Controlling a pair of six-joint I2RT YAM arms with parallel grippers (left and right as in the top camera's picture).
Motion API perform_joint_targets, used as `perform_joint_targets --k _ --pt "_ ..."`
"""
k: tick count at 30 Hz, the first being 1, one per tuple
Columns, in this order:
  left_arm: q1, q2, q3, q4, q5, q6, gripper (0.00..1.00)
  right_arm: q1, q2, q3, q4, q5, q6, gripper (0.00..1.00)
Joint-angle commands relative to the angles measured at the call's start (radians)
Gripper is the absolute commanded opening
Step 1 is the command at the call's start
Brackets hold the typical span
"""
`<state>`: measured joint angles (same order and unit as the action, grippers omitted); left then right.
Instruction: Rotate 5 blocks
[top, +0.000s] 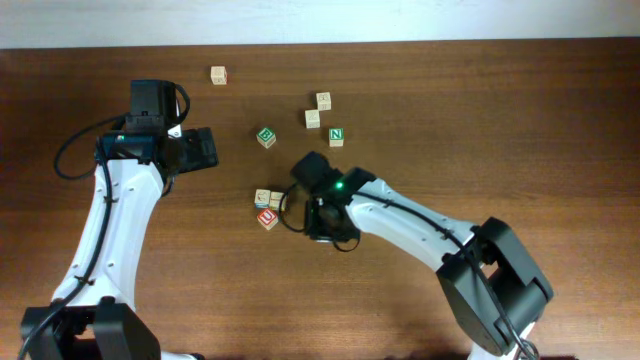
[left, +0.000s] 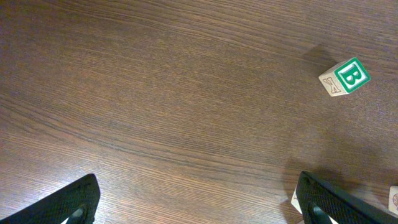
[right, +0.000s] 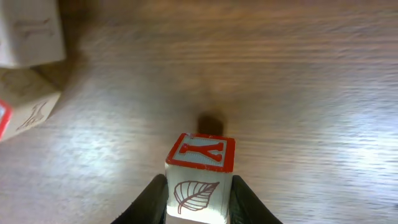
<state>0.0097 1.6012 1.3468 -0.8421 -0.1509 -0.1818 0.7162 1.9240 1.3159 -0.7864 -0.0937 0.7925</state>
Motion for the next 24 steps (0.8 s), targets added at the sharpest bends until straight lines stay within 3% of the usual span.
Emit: perform_joint_targets --k 1,6,15,24 --pt "0.006 0.005 0.015 -0.001 -0.011 -0.015 0.99 -0.059 0.013 0.026 -0.01 0.007 -0.076 0.27" --pt "0.006 0.005 0.015 -0.001 -0.011 -0.015 0.99 -0.155 0.013 0.026 -0.014 -0.011 -0.191 0.27" --pt "0.006 0.005 0.015 -0.001 -0.011 -0.015 0.99 -0.353 0.013 0.025 -0.04 0.001 -0.529 0.27" --pt "0.006 0.005 0.015 -0.001 -0.011 -0.015 0.99 -0.388 0.014 0.024 0.005 0.001 -0.553 0.26"
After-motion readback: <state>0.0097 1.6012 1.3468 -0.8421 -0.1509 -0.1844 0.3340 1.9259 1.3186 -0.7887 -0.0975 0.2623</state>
